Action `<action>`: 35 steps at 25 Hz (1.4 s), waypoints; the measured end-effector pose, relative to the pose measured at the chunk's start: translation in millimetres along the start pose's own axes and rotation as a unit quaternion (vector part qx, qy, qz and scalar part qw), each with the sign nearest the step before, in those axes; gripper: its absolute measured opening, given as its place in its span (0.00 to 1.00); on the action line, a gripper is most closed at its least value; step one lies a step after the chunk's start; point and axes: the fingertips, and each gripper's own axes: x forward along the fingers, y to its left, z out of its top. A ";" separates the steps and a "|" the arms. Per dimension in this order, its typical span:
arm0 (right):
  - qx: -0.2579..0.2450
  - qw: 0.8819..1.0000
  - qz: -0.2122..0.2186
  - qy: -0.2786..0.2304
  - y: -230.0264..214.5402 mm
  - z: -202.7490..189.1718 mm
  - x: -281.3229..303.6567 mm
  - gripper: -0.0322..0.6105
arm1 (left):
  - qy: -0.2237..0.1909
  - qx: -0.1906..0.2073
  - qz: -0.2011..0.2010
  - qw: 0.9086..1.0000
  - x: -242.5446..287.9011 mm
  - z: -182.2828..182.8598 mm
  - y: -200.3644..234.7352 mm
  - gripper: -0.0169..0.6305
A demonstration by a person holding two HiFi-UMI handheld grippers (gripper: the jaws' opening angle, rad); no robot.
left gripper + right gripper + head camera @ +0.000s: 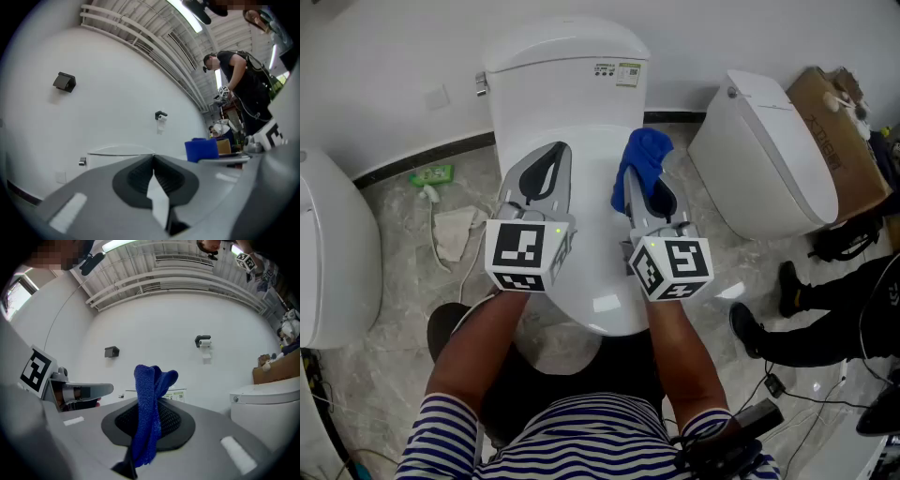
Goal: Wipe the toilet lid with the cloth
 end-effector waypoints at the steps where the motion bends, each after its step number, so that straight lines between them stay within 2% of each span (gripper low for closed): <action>1: 0.000 1.000 0.000 0.000 0.6 0.1 -0.2 0.15 | 0.000 0.000 0.000 1.000 -0.7 0.0 0.2 0.03; 12: -0.003 1.000 0.005 0.004 6.1 -2.5 5.6 0.15 | -0.002 -0.002 0.002 1.000 -0.3 0.4 4.3 0.03; 20: 0.007 0.999 0.018 0.038 8.5 -14.3 18.3 0.15 | -0.005 -0.002 0.006 1.000 -0.7 0.9 11.2 0.03; 25: -0.008 0.995 0.029 0.097 4.1 -26.3 38.1 0.14 | -0.003 -0.001 0.007 1.000 0.0 1.4 16.5 0.03; 30: -0.015 0.984 0.045 0.173 -16.5 -36.5 62.7 0.14 | -0.002 -0.004 0.008 1.000 -2.4 0.5 18.9 0.03; 32: -0.020 0.975 0.055 0.212 -24.2 -43.2 72.1 0.14 | -0.003 -0.001 0.009 1.000 -3.6 0.6 20.2 0.03; 35: -0.021 0.955 0.069 0.287 -35.8 -59.2 85.7 0.14 | -0.002 -0.001 0.010 1.000 -5.1 -0.2 23.9 0.03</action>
